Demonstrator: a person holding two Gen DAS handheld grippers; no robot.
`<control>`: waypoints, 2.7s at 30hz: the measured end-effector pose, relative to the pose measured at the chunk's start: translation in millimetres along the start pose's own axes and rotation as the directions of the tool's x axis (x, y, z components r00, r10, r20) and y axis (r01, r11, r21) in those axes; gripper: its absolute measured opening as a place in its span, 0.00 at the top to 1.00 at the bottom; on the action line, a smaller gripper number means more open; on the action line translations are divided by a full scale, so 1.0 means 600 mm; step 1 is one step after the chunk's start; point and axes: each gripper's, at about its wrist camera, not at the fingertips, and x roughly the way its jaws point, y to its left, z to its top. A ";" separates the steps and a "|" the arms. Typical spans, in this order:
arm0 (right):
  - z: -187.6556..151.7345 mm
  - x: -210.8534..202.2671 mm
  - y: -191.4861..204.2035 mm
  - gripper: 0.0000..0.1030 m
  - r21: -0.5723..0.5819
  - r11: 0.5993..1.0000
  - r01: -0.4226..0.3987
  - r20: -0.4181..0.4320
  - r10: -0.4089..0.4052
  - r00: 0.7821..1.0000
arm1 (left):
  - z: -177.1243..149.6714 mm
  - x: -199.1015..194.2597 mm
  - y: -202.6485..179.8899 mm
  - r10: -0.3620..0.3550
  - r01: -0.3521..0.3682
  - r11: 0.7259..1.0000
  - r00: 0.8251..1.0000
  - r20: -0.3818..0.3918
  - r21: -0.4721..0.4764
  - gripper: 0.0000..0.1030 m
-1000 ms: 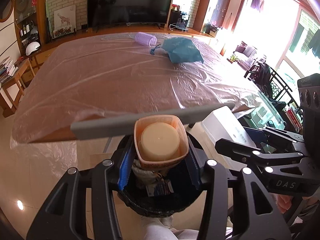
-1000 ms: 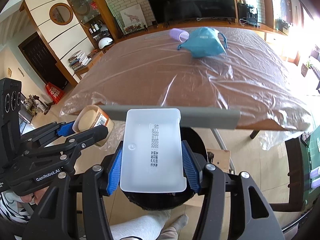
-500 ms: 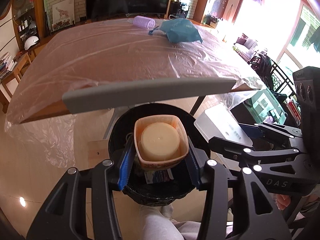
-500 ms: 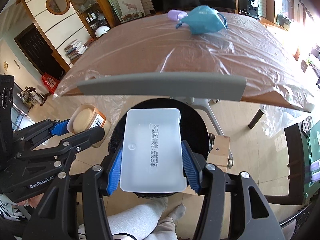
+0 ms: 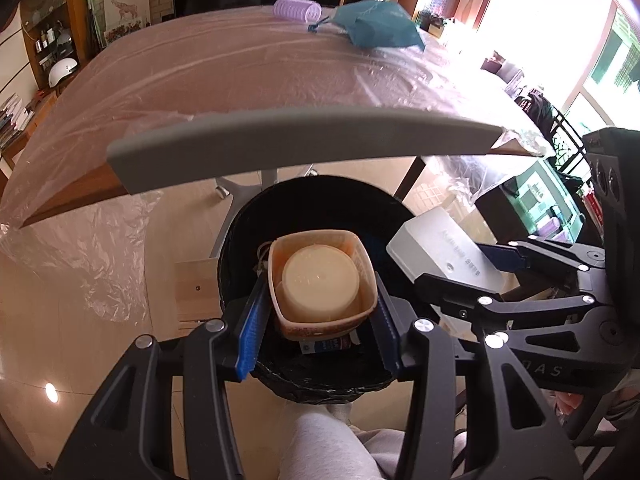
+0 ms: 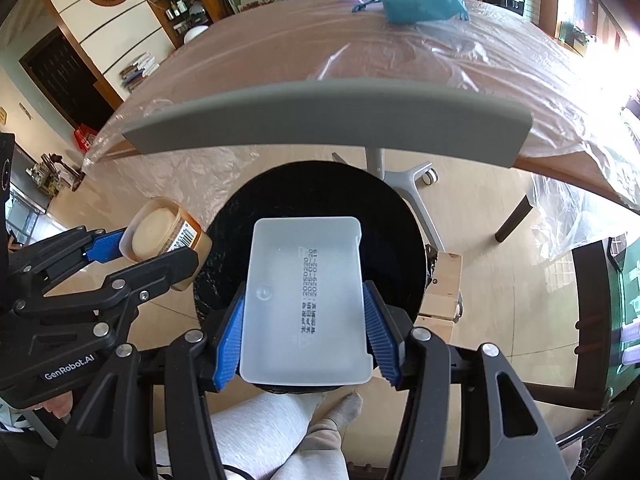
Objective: Collect trash
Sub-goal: 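Open the right tool to drop the white box while the left tool releases the tub, then move the left tool to the purple roller while the right tool approaches the blue bag, then close the left tool on the purple roller while the right tool grasps the blue bag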
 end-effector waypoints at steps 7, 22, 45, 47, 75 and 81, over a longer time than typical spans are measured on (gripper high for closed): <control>0.001 0.028 -0.004 0.48 -0.002 1.000 0.018 -0.035 -0.018 0.999 | -0.003 0.040 0.010 0.013 -0.014 1.000 0.999 -0.051 -0.006 0.53; 0.007 0.077 -0.016 0.48 -0.012 0.998 0.058 -0.095 -0.058 0.994 | 0.005 0.094 0.017 0.035 -0.035 0.999 0.993 -0.114 0.004 0.53; 0.019 -0.129 -0.029 0.12 -0.034 0.998 0.051 0.198 -0.044 0.979 | 0.078 -0.091 0.011 -0.046 0.049 0.999 0.975 0.216 -0.009 0.04; 0.047 -0.154 -0.025 0.07 -0.038 0.995 0.091 0.268 -0.078 0.960 | 0.107 -0.105 0.013 -0.027 0.027 1.000 0.967 0.252 0.004 0.03; 0.441 0.050 -0.188 0.04 0.188 0.975 0.121 0.166 -0.153 0.974 | 0.544 0.181 0.096 -0.092 0.057 0.969 0.987 0.136 0.240 0.03; 0.462 0.072 -0.196 0.04 0.152 0.983 0.102 0.157 -0.126 0.979 | 0.572 0.234 0.080 -0.112 0.082 0.949 0.990 0.084 0.304 0.03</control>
